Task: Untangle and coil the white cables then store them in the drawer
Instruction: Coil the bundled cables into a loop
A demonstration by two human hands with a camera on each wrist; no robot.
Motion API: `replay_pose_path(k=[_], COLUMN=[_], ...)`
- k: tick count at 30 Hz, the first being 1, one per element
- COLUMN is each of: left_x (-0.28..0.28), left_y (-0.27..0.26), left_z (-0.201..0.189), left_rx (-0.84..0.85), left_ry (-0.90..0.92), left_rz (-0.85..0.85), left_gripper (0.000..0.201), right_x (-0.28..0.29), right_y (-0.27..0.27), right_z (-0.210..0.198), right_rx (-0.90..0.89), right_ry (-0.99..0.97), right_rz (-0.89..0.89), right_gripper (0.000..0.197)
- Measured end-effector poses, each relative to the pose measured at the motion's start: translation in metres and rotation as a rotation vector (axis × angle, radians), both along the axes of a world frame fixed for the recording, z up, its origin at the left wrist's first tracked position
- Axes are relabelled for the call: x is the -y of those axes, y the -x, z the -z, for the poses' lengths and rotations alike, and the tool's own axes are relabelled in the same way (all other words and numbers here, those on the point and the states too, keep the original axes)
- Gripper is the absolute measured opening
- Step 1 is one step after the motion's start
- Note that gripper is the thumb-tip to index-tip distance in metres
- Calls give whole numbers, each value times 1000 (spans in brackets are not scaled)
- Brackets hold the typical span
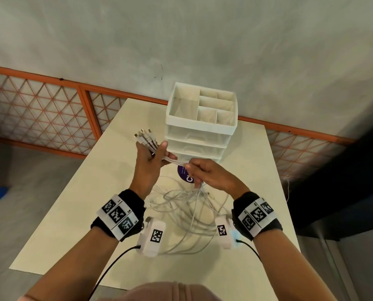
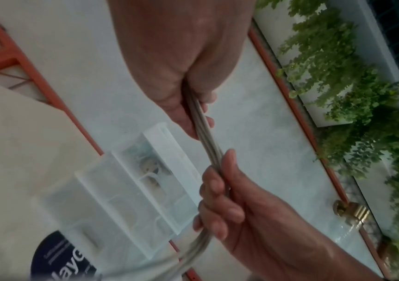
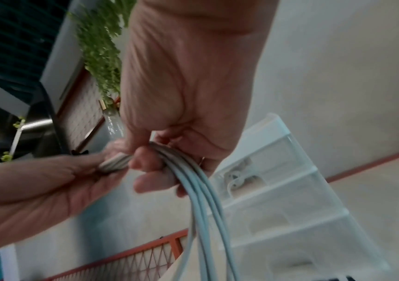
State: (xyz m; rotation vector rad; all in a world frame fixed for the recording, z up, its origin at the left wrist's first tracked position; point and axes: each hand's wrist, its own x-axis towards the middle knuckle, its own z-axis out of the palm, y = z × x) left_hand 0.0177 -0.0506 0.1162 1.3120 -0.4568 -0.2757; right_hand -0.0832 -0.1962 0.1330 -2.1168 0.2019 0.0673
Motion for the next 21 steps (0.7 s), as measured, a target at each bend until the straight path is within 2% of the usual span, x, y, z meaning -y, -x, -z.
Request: replay_pose_path(k=[2,5,7,8,9,10,11,12,14,16,18,21], left_x=[2,5,7,7,6,5,3,2,0,-1,-2,-3], left_y=[-3,-6,-4,-1,2,6,10,14,20,23,21,11], left_z=[12,24,26,23,19,13,7,2,-4,-8,-12,-25], left_rx=[-129,-374,-434,-365,-232,-74,42,99,109,79,59,45], left_ry=[-14,-44,-259,-397,-507,-562,-566,-524,-437,-343,-285,-214], left_rz=[-81,-90,-130,-152,-147,-100,-10,106,296,393,408,369], left_gripper=[25,65,88,86,72,50,38,46,59,50,42,40], right_x=[-4,-7,-6,-5,-4,-4,-4,-4,-2,4,8,10], right_y=[1,-5,-11,-13,-15,-16,-17,-19,-20,-20,-17,-9], right_z=[-9,-16,-19,-19,-19,-19,-20,-21,-26,-31,-33,-21], right_rx=[37,109,143,137,120,105,94,88,89,84,63,13], right_ry=[43,48,66,81,97,109,115,117,95,102,60,-105], right_rz=[41,163,188,181,170,163,158,151,150,170,177,173], right_gripper=[40,51,54,55,55,55,54,54,53,54,58,64])
